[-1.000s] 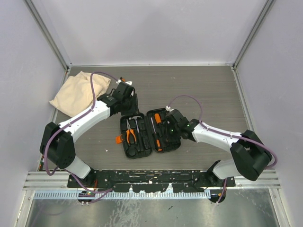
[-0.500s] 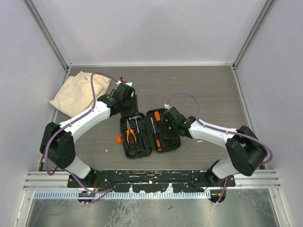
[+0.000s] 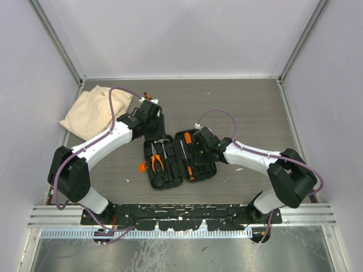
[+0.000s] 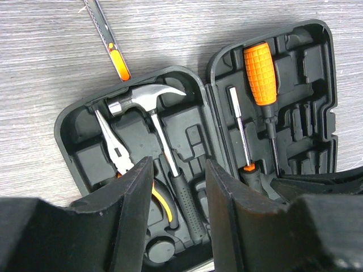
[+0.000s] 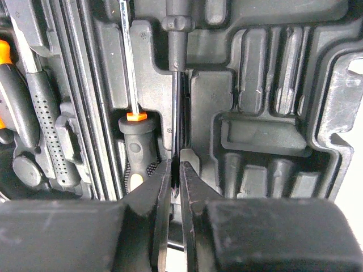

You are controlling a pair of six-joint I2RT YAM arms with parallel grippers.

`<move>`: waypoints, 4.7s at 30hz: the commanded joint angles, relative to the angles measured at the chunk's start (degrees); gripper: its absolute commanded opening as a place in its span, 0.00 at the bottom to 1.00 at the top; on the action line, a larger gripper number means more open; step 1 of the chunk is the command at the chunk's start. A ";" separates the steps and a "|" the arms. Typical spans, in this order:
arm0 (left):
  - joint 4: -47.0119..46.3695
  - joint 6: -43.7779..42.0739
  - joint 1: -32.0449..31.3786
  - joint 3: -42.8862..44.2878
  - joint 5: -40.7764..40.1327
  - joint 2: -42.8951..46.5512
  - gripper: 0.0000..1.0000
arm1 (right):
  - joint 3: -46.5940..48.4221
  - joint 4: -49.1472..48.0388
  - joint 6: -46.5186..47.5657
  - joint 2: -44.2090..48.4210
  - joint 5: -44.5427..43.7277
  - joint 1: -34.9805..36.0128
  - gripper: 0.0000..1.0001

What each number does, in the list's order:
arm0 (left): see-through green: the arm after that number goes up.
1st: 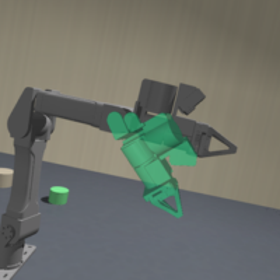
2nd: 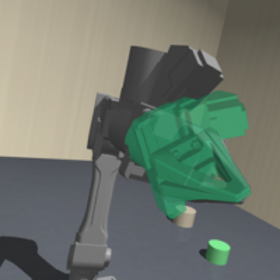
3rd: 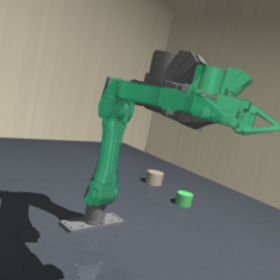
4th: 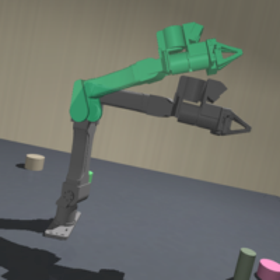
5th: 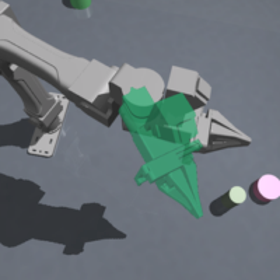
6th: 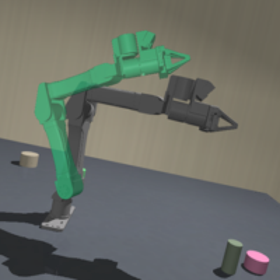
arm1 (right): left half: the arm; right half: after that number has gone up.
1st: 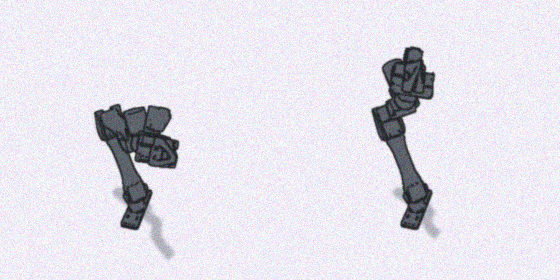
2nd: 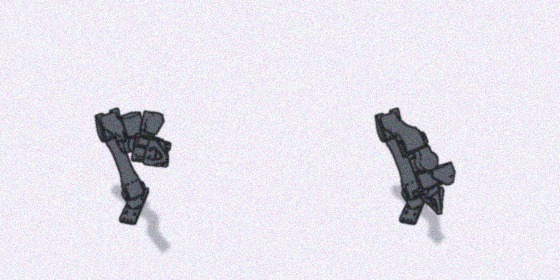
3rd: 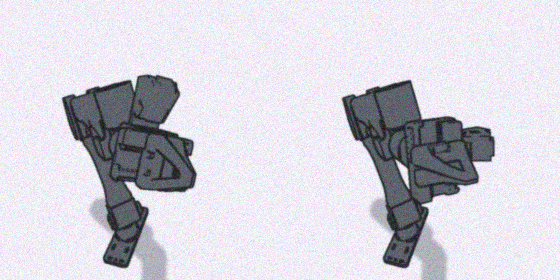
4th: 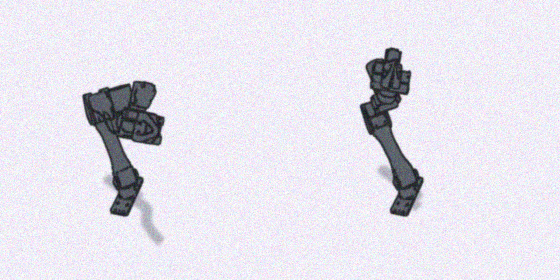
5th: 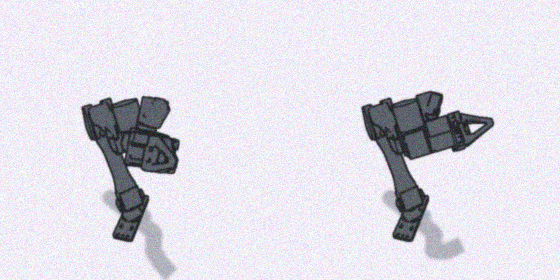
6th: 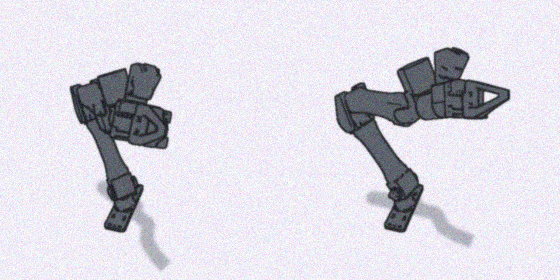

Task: Sort the tools into containers
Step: Adjust the screwdriver in the storage box.

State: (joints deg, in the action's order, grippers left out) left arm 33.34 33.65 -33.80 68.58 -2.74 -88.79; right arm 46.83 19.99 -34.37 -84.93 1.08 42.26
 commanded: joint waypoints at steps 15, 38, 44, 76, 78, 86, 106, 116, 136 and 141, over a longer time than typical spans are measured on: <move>-0.27 -0.74 -0.12 4.05 0.09 -0.59 0.45 | 1.87 1.44 1.89 8.78 -8.43 0.00 0.38; 2.34 -1.94 -7.62 20.68 -2.31 -13.14 0.42 | -8.06 0.49 5.76 25.77 -17.92 -1.73 0.60; 2.08 -0.68 -9.29 22.86 -2.36 -17.36 0.40 | -10.87 -3.78 5.06 27.36 -10.65 -2.60 0.66; 3.26 1.07 -9.69 28.84 -3.21 -27.96 0.35 | -9.06 -13.16 3.28 12.54 6.42 -6.42 0.20; 3.41 1.08 -9.62 29.06 -3.39 -28.39 0.35 | -8.70 -13.45 3.49 11.78 7.23 -6.43 0.19; 3.44 1.45 -9.69 29.03 -3.50 -29.94 0.33 | -7.87 -14.17 4.40 9.16 10.14 -5.78 0.17; 3.76 1.27 -9.70 29.65 -3.27 -32.06 0.31 | -6.25 -12.60 4.58 5.66 8.07 -4.35 0.13; 3.44 1.66 -9.63 28.81 -3.02 -32.17 0.31 | -5.61 -10.70 4.88 4.45 5.33 -3.06 0.12; 4.72 6.88 -9.68 28.17 -5.33 -33.65 0.27 | -5.95 -10.02 4.59 3.55 3.73 -2.17 0.10; 5.64 7.04 -9.68 28.27 -5.43 -34.69 0.26 | -5.98 -9.26 4.75 3.54 3.04 -2.07 0.09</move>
State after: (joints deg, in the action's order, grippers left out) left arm 36.95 40.14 -43.40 96.36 -6.24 -121.38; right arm 39.88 9.28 -30.11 -80.77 5.56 39.55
